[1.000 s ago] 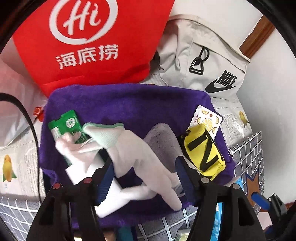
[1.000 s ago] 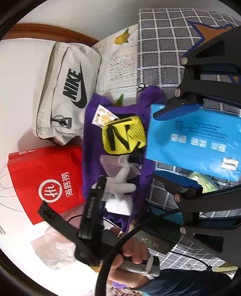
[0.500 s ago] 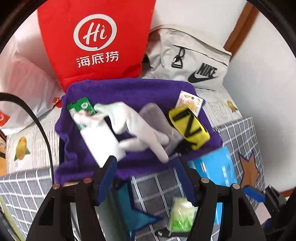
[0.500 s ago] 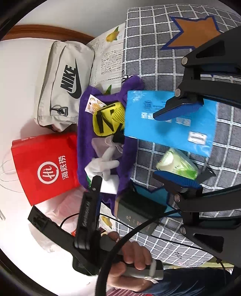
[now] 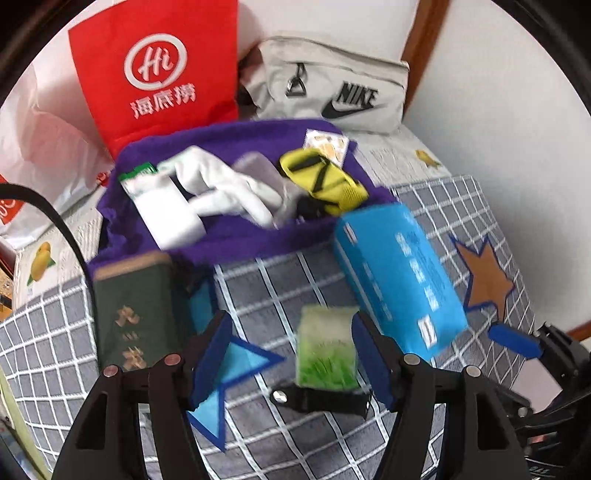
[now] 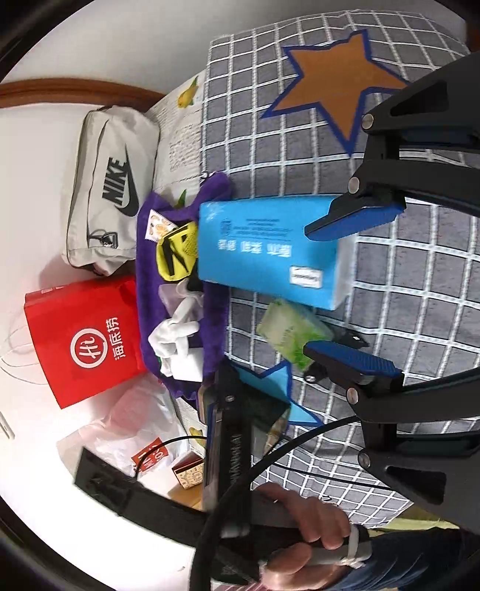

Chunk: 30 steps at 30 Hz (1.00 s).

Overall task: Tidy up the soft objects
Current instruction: 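Grasp the green tea packet with the left gripper while the right gripper moves to the black strap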

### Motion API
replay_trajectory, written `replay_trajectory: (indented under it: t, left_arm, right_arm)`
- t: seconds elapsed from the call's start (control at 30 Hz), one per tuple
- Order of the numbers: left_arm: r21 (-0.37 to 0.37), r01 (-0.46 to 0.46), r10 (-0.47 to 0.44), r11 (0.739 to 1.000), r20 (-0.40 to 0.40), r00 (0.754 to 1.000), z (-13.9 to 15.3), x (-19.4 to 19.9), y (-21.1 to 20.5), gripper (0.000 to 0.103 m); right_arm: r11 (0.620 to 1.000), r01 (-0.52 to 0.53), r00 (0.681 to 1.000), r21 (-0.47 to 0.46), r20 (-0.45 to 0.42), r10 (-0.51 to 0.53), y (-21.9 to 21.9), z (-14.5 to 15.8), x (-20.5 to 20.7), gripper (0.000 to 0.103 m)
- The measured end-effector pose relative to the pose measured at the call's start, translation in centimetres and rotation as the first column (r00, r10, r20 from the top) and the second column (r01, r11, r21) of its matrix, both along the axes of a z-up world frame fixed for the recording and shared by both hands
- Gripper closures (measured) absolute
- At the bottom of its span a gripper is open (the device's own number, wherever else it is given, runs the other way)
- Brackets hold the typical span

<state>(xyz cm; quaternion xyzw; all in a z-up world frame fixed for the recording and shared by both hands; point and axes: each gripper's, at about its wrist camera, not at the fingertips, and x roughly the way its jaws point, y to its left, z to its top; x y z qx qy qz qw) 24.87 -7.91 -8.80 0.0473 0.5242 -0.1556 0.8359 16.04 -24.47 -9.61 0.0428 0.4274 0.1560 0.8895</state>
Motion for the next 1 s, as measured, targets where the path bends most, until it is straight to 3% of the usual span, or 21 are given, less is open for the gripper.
replay_trajectory:
  t: [0.4, 0.67, 0.73, 0.77, 0.8, 0.9, 1.0]
  left_arm:
    - [0.105, 0.084, -0.075, 0.991, -0.088, 0.993, -5.6, -1.4, -4.3, 0.030]
    - [0.062, 0.088, -0.078, 0.994, -0.150, 0.986, -8.2, -0.9, -4.5, 0.030]
    - [0.063, 0.089, -0.080, 0.994, -0.133, 0.988, -8.4, -1.0, -4.6, 0.038]
    - [0.082, 0.085, -0.075, 0.993, -0.116, 0.990, -8.3, -1.1, -4.6, 0.050]
    - [0.088, 0.087, -0.077, 0.992, -0.108, 0.991, -8.2, -1.2, -4.5, 0.053]
    - [0.029, 0.093, -0.089, 0.995, -0.111, 0.990, -7.7, -1.2, -3.9, 0.054]
    - [0.050, 0.075, -0.072, 0.996, -0.074, 0.995, -6.6, -1.5, -3.2, 0.054]
  right_arm:
    - [0.998, 0.053, 0.998, 0.018, -0.040, -0.053, -3.0, -2.0, -2.3, 0.047]
    - [0.997, 0.071, 0.995, 0.032, -0.073, -0.069, -4.2, -3.3, -2.2, 0.047]
    - [0.997, 0.074, 0.994, 0.033, -0.083, -0.071, -4.2, -3.6, -2.1, 0.047]
    - [0.997, 0.074, 0.994, 0.035, -0.086, -0.070, -4.2, -3.7, -2.1, 0.047]
    - [0.997, 0.072, 0.994, 0.038, -0.089, -0.068, -4.2, -3.8, -2.1, 0.047]
    - [0.998, 0.060, 0.994, 0.033, -0.089, -0.057, -3.8, -3.9, -2.2, 0.047]
    - [0.998, 0.051, 0.995, 0.029, -0.087, -0.048, -3.3, -4.0, -2.3, 0.047]
